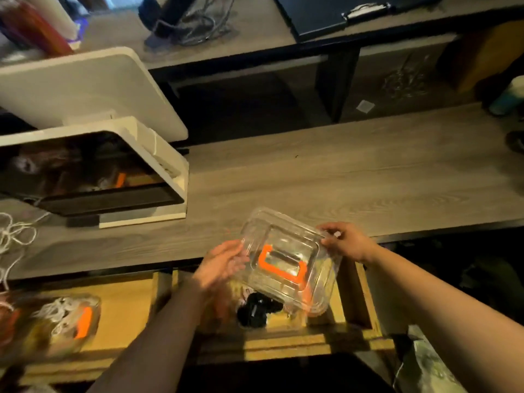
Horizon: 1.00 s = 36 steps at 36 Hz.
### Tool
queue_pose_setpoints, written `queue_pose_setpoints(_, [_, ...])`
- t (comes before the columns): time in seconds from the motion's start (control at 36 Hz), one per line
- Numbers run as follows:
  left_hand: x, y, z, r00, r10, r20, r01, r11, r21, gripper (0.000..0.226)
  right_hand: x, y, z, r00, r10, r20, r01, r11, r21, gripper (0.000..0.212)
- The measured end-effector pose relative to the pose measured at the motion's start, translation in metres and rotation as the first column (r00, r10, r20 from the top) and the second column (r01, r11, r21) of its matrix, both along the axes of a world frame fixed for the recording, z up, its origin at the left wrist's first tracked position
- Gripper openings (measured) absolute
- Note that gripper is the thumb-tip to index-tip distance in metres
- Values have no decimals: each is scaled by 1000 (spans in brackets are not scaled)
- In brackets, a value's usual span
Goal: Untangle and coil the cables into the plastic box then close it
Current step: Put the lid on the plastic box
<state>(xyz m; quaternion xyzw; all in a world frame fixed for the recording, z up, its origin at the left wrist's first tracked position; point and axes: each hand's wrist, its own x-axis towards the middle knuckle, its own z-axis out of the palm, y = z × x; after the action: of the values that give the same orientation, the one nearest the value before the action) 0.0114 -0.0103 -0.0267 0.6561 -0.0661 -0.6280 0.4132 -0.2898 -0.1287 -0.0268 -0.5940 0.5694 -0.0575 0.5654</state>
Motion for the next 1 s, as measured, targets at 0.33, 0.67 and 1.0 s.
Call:
queue_pose_setpoints(0.33, [17, 140, -32, 992, 125, 26, -126, 989, 72, 19, 81, 146, -37, 929, -347, -125, 360, 926, 109, 45])
queue_pose_setpoints(0.67, [13, 164, -94, 858, -244, 452, 124, 952, 279, 43, 79, 176, -73, 923, -146, -356, 185, 980, 77, 30])
queue_pose_setpoints(1.0, [14, 143, -117, 741, -342, 578, 214, 936, 279, 39, 86, 172, -109, 850, -221, -478, 221, 974, -57, 36])
